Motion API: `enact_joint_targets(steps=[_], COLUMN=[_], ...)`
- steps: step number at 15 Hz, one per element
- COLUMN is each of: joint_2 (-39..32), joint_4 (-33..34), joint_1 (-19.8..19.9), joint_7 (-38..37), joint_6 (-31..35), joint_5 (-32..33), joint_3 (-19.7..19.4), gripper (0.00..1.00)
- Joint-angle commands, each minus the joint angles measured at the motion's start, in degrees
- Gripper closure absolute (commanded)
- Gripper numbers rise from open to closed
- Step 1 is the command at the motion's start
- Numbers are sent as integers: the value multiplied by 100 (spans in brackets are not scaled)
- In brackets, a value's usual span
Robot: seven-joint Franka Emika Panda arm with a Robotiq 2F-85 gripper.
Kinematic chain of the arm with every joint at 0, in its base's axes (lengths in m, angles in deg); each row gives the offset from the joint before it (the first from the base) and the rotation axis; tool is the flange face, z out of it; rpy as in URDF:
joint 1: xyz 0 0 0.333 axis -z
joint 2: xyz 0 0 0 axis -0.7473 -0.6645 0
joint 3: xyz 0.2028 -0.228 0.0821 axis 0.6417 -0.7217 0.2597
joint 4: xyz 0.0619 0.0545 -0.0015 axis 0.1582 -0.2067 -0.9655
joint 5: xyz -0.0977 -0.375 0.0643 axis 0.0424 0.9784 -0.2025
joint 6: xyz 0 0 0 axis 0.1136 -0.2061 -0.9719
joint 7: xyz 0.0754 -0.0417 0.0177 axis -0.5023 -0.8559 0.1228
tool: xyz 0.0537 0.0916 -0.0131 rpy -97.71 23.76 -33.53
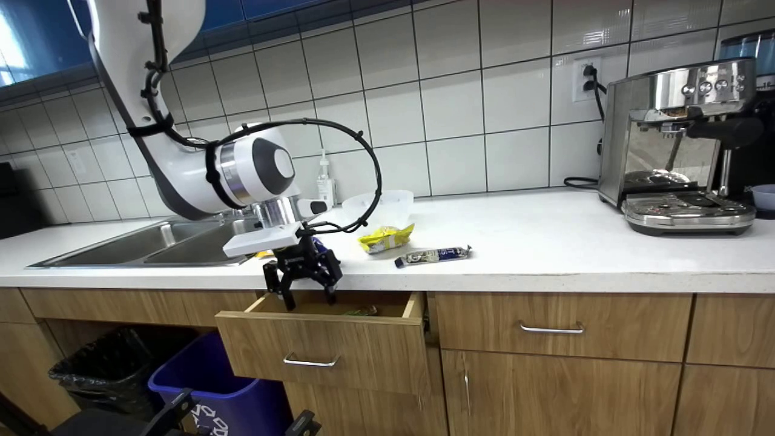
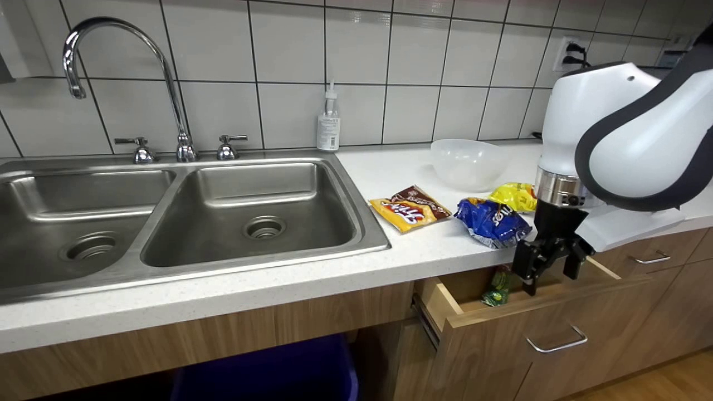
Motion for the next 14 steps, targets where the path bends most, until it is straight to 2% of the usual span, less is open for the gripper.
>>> enact_joint_targets(steps=[1, 8, 14], joint_2=[-160, -361, -502], joint_4=[61, 51, 94], joint_1=[-108, -113, -208], joint_7=[179, 208, 193], joint_6=[310, 722, 692], joint_5=[-156, -432, -669], joint_3=[-108, -124, -210], gripper=[0, 0, 0])
